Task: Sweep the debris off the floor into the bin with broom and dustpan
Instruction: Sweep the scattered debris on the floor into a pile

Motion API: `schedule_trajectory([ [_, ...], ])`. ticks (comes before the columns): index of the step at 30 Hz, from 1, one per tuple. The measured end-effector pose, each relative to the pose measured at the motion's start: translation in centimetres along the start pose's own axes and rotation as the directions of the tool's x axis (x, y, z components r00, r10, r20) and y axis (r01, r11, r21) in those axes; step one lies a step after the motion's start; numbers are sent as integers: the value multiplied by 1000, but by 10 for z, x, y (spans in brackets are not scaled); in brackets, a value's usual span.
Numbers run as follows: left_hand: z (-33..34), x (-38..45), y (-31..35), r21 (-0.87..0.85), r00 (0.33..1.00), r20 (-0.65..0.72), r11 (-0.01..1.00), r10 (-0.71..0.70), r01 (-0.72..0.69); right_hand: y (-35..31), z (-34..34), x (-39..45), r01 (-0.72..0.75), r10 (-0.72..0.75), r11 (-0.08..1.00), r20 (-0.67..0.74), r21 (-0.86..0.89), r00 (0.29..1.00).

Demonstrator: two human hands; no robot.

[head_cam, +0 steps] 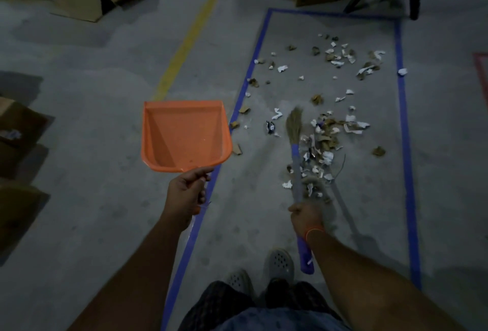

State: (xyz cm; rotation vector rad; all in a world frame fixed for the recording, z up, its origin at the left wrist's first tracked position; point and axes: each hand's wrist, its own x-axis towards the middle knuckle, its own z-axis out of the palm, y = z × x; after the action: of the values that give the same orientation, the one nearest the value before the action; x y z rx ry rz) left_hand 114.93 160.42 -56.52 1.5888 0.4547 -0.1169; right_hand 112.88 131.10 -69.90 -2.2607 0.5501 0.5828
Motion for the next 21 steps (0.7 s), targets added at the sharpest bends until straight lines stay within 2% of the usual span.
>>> schedule_trajectory([
  [5,-20,16,7,-10,1000,-8,1000,-10,10,-42,29,-7,137,-125,987,135,-87,983],
  [8,-43,30,10,-26,1000,-2,1000,-4,3,-72,62,-9,241,-186,955,287,-173,940],
  [13,-98,65,17,-9,1000,-10,1000,-18,17,-135,124,-4,285,-151,927,451,-244,880],
  [18,-157,114,30,-12,1000,6,1000,-18,18,-186,167,11,178,-28,934,434,-310,901],
  [21,-183,143,39,-10,1000,19,1000,-18,18,-197,174,30,167,7,869,349,-465,937],
])
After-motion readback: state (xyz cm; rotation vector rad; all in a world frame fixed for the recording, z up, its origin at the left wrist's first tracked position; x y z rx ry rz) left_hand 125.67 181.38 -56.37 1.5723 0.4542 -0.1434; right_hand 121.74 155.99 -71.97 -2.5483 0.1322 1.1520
